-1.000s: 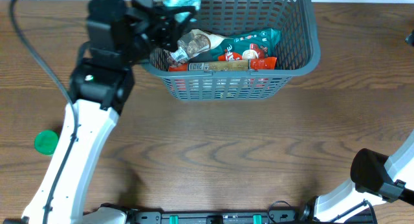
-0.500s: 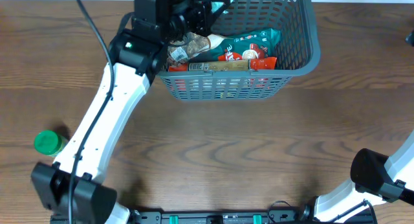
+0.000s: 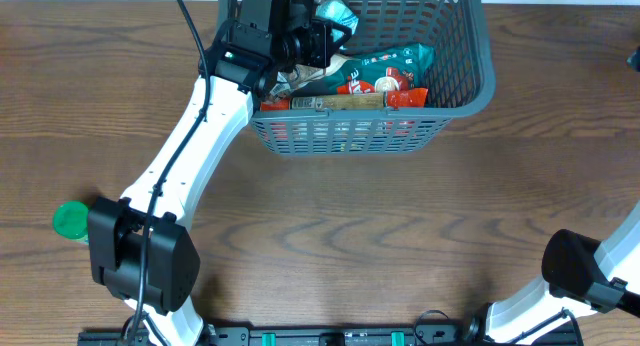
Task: Pack container
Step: 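Lower the wrapper into the basket and open the left gripper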
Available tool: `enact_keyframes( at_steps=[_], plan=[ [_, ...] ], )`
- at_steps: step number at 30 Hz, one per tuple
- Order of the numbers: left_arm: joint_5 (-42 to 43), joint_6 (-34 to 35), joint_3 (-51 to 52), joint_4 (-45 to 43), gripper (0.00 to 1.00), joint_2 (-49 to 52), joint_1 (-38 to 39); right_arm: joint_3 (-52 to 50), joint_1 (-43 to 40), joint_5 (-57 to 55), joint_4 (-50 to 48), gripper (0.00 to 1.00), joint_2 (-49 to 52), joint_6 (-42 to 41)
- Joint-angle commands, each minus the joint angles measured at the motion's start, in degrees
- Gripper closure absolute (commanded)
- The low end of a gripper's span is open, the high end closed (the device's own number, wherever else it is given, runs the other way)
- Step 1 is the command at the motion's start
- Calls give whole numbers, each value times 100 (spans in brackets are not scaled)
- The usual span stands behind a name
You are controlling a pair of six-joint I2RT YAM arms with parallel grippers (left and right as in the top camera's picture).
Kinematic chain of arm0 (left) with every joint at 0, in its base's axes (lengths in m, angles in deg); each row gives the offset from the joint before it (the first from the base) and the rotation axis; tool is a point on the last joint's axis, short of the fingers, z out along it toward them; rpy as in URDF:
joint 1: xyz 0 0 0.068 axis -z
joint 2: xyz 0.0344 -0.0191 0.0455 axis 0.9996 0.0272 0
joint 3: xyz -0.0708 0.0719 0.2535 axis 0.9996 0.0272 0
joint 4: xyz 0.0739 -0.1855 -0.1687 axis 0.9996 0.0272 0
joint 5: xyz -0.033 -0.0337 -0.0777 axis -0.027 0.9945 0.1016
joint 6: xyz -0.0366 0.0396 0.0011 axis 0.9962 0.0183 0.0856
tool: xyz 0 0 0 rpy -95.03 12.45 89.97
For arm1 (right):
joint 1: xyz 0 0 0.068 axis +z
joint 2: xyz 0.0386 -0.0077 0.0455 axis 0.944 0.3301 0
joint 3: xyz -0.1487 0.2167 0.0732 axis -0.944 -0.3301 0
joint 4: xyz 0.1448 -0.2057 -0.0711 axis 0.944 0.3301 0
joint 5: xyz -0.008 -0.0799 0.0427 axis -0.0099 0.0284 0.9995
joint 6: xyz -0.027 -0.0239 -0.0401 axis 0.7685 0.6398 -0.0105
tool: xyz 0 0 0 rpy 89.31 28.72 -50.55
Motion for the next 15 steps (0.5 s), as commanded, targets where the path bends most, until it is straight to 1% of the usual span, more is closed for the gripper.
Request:
enact_keyframes(
  at_steps=[1,3,4,12,15],
  plan=[
    [-20,-22,-107,-35,39,-55,2,-17,-85,-22,9,1,-42,-98],
    [35,-24,-107,-33,7,-68,2,-17,-85,-22,9,1,-42,-98],
    [107,-42,-107,-33,1,-76,2,-17,-85,-22,9,1,-42,-96],
    [190,-66,-107,-9,1,-192,-28,-17,-85,-22,9,1,-42,-98],
    [164,-66,-129,186,1,-417,-125,-17,-85,-22,9,1,-42,-98]
  ],
)
